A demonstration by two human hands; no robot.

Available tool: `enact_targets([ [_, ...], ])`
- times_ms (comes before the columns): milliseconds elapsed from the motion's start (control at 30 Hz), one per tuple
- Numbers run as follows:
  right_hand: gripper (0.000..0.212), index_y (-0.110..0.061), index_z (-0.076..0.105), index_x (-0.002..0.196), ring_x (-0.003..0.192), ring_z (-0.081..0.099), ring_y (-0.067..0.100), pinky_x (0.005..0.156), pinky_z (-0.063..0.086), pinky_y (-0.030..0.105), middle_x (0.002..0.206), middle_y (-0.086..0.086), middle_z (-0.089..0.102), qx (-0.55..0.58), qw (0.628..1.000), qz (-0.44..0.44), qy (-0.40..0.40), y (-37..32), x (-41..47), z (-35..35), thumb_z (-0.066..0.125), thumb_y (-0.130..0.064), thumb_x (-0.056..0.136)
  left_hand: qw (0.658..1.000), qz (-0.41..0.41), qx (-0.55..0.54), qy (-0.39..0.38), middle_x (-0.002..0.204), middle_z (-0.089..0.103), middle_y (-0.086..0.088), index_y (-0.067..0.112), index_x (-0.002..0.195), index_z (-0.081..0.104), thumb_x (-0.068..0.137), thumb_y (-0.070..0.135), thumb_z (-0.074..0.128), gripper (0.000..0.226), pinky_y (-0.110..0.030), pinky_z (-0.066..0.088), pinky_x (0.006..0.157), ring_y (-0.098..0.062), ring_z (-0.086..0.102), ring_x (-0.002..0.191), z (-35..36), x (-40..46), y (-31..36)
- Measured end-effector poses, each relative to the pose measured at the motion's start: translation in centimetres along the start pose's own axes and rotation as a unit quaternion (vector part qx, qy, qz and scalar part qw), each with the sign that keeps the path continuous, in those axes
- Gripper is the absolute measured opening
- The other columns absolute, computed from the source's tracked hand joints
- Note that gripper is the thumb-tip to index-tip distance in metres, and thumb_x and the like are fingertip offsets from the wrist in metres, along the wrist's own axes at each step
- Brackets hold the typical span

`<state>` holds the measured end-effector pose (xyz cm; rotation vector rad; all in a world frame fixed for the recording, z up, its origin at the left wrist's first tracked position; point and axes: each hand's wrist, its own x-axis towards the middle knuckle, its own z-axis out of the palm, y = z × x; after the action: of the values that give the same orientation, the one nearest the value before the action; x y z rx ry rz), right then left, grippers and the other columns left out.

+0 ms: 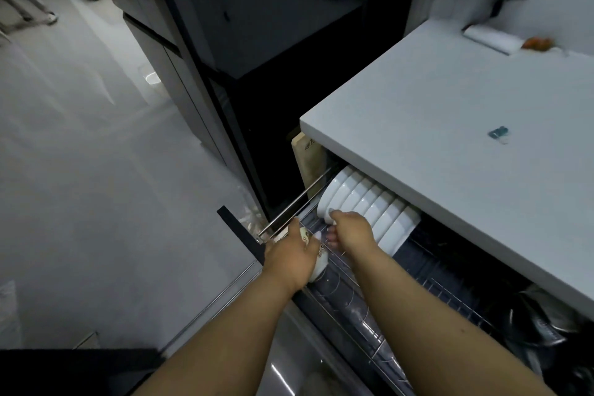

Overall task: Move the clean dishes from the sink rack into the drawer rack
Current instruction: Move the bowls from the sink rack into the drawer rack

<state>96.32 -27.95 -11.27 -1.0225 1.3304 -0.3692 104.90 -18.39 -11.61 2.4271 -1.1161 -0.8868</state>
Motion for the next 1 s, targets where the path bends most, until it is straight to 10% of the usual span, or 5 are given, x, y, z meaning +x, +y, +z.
enact_targets([
  [333, 0.019, -0.004, 0.058, 0.106, 0.058, 0.056, 0.020, 0.054, 0.049, 0.027, 0.074, 0.011, 0.059, 0.150, 0.988, -0.022, 0.032, 0.7, -10.4, -8.3, 0.054, -0.018, 0.093, 0.993, 0.095, -0.076, 0.007, 0.104, 0.070, -0.005, 0.020, 0.132, 0.050, 0.099, 0.038, 0.045, 0.038, -0.033, 0.047, 0.093, -0.021, 0.063, 0.102, 0.0, -8.5, 5.3],
  [1000, 0.016, -0.006, 0.059, 0.092, 0.058, 0.054, 0.017, 0.051, 0.046, 0.024, 0.070, 0.007, 0.058, 0.284, 0.923, -0.110, 0.237, 8.5, -29.2, -31.2, 0.050, -0.018, 0.093, 0.937, 0.339, -0.013, -0.087, 0.089, 0.072, -0.004, 0.016, 0.138, 0.045, 0.100, 0.039, 0.042, 0.045, -0.036, 0.052, 0.085, -0.017, 0.065, 0.089, 11.4, -25.7, 22.9],
])
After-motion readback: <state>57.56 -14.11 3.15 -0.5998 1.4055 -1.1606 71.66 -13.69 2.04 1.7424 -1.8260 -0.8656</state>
